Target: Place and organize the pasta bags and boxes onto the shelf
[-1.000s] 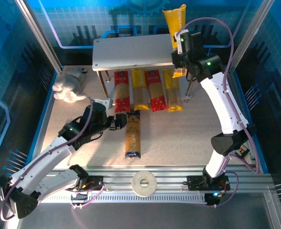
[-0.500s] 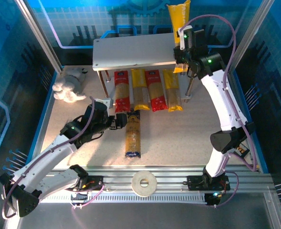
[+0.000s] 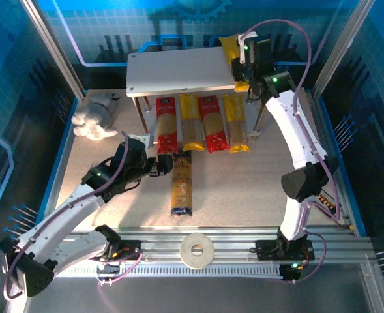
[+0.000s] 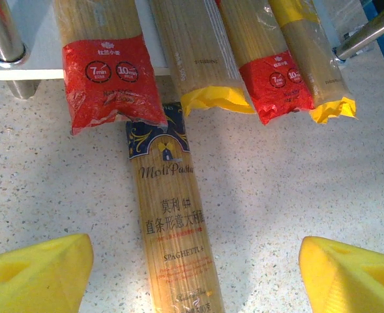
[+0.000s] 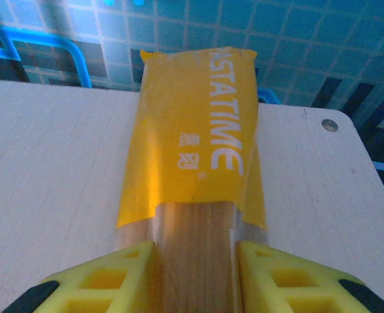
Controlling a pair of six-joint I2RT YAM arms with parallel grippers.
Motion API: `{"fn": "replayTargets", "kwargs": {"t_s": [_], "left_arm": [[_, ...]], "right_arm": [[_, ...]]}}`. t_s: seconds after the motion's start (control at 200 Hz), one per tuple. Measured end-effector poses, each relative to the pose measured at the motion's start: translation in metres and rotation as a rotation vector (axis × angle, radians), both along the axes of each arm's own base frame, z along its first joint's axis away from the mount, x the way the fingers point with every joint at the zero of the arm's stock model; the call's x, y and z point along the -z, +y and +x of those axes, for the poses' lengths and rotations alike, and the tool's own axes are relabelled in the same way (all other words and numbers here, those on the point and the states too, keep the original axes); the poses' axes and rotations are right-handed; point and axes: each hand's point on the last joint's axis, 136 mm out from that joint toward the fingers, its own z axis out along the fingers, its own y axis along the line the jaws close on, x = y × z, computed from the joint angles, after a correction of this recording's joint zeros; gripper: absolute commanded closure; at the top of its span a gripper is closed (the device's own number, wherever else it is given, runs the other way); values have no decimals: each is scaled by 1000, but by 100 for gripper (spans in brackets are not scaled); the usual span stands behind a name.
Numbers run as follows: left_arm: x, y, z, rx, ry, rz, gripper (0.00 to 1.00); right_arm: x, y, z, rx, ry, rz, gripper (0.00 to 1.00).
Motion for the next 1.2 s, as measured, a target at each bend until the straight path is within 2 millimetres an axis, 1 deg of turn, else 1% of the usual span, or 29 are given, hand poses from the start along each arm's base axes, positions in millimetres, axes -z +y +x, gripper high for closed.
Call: {"fn": "replayTargets", "kwargs": {"t_s": [0.05, 0.1, 0.15, 0.215, 0.245, 0.365, 0.45, 0.555, 0.645, 0.705, 0.75, 0.81, 0.88, 1.0, 1.066, 1.141, 1.201], "left_arm": [[0, 0, 0, -1, 1, -1, 16], [0, 1, 0, -1, 1, -2, 15], [0, 0, 0, 0, 2, -4, 13], [-1, -1, -1, 7, 4, -10, 13], [-1, -2, -1, 13, 6, -15, 13], [1, -5, -4, 32, 19, -27, 14], [8, -7, -7, 42, 38, -29, 15], [24, -9, -14, 56, 74, -17, 15], [41, -16, -27, 88, 117, 0, 12], [54, -24, -37, 112, 156, 12, 12], [63, -29, -43, 127, 184, 19, 12], [77, -37, -52, 144, 227, 37, 12], [93, -44, -57, 144, 270, 58, 12], [128, -50, -53, 103, 345, 104, 11], [147, -50, -48, 73, 377, 140, 11], [168, -49, -43, 49, 412, 194, 10], [179, -50, -38, 31, 428, 224, 9]], "right_arm": [[0, 0, 0, 1, -1, 1, 64], [0, 0, 0, 2, -1, 4, 57], [0, 0, 1, 4, 0, 8, 43], [0, 1, 1, 5, -3, 13, 19], [0, 1, 1, 4, -3, 17, 13], [-4, 4, 3, -6, -17, 40, 6], [-11, 7, 4, -14, -41, 58, 3], [-21, 8, 1, -25, -74, 81, 1], [-32, 5, -9, -30, -107, 96, 0], [-44, 2, -21, -33, -134, 106, 0], [-53, -2, -34, -35, -155, 114, 0], [-66, -8, -57, -45, -186, 132, 0], [-81, -14, -88, -64, -226, 159, 0], [-106, -19, -145, -118, -302, 212, 0], [-114, -20, -169, -146, -335, 234, 0], [-115, -23, -186, -166, -357, 247, 0], [-112, -25, -193, -170, -359, 249, 0]]}}
